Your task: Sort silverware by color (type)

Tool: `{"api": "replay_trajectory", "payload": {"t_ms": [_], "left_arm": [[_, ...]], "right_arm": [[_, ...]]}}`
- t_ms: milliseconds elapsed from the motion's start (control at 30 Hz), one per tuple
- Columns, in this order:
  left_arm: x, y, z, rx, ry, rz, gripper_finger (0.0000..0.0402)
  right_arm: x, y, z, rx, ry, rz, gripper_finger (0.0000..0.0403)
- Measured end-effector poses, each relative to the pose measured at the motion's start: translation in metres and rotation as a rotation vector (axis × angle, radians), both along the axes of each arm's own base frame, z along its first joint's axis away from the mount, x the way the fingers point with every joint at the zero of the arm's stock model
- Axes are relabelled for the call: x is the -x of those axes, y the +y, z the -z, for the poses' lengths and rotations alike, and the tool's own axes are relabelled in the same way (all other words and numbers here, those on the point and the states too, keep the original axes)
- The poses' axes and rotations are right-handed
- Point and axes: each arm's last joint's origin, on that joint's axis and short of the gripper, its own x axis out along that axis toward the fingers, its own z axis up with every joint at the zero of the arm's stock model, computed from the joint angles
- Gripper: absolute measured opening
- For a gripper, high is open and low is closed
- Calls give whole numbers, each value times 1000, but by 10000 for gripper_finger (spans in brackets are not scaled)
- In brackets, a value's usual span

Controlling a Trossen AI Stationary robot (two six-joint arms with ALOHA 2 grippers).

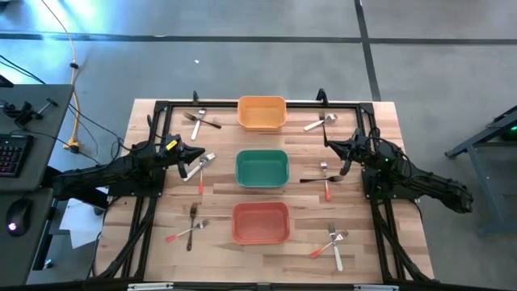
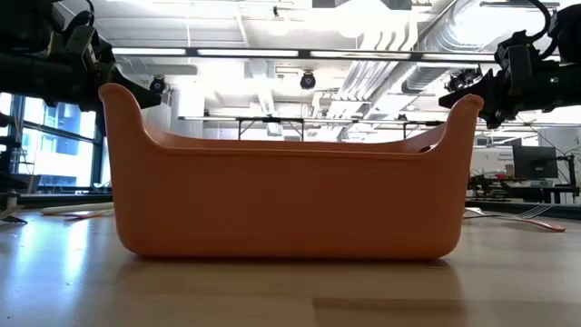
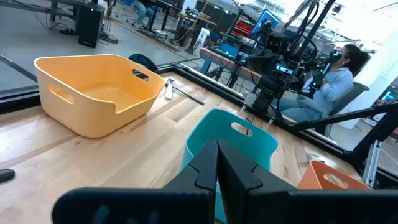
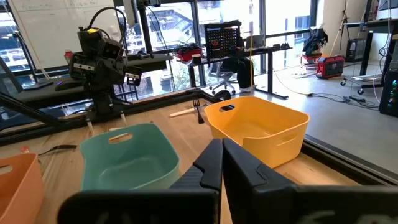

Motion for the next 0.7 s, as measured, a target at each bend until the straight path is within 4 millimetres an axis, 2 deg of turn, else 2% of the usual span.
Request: {"api": "replay_trajectory", "payload": {"t_ms": [167,367,500,700], "left_arm": [[0,0,0,0,0,0,1],[0,0,0,0,0,0,1],[0,0,0,0,-1,0,1],[0,0,-2,-6,-23,0,1]], "right_arm": [[0,0,0,6,2,0,0],[0,0,0,164,70,11,0],[0,0,0,197,84,12,0],[0,-1,0,-11,-10,31,0]]}}
